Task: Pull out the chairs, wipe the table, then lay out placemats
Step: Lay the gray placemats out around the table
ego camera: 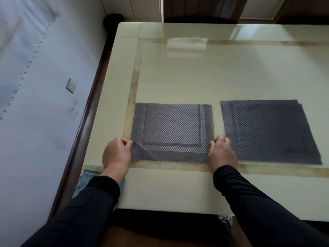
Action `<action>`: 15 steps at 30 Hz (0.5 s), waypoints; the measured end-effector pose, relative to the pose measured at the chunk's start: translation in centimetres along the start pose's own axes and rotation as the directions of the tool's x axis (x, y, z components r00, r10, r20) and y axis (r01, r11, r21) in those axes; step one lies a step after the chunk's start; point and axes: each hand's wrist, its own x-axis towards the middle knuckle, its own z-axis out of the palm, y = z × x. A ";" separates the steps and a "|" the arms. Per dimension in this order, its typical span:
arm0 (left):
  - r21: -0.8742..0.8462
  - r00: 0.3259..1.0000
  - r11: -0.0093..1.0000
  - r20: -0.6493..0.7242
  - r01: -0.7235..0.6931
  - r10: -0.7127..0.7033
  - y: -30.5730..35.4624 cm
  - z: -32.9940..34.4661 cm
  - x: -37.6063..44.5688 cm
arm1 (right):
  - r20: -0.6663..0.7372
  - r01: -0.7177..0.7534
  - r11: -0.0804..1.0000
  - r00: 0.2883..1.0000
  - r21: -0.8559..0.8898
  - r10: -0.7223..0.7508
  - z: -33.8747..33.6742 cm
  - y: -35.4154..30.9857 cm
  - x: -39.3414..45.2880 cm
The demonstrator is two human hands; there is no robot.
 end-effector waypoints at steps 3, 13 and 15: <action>0.004 0.997 1.000 -0.081 0.016 -0.015 0.8 0.2 -0.8 | 0.001 -0.019 0.999 1.000 0.046 0.019 -0.5 0.2 0.3; -0.257 0.835 0.821 0.081 -0.510 0.544 15.5 5.3 -11.2 | -0.232 -0.142 0.990 0.963 -0.003 0.137 -6.5 10.2 4.8; -0.293 0.810 0.816 0.175 -0.499 0.559 19.2 7.7 -13.6 | -0.204 -0.226 0.973 0.956 -0.046 0.212 -8.0 13.1 6.4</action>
